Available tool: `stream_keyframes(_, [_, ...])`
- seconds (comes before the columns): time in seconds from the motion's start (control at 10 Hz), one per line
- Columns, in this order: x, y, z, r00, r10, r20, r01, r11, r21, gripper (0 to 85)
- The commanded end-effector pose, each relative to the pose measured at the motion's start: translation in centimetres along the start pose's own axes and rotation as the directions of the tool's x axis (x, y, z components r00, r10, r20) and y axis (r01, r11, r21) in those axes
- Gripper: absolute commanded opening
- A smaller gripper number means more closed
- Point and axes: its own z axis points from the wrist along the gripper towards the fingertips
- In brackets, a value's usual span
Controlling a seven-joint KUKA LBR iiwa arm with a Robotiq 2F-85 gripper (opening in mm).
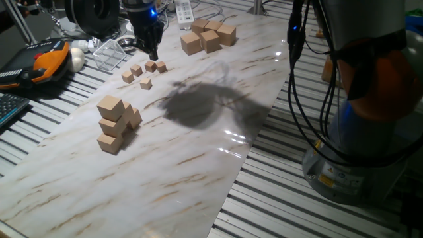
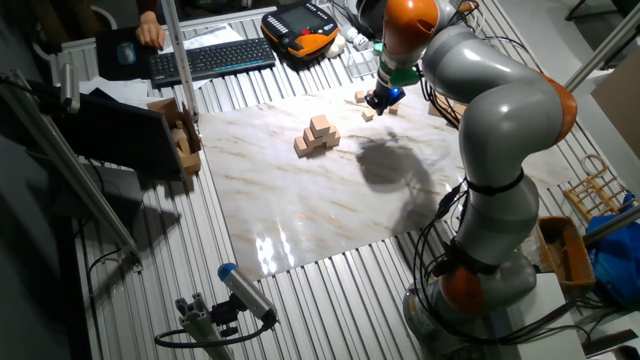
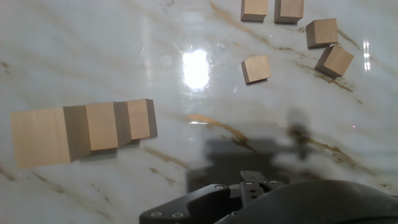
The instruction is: Stack the blocks into a pyramid shape
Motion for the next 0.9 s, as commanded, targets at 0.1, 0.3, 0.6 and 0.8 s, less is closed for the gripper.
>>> stream_keyframes(0.1, [0.1, -0.2, 0.1, 1.000, -0.002, 0.008, 0.002, 1.000, 0.000, 0.0])
stream_keyframes(0.3, [0.0, -0.4, 0.0, 1.000, -0.015, -0.001, 0.015, 1.000, -0.009, 0.0])
stream_keyframes(0.6, [-0.2, -0.5, -0.4, 1.000, -0.018, -0.007, 0.018, 1.000, -0.001, 0.0])
stream_keyframes(0.8, [-0.8, -1.2, -1.4, 0.999, 0.040, -0.034, -0.041, 0.999, -0.029, 0.0])
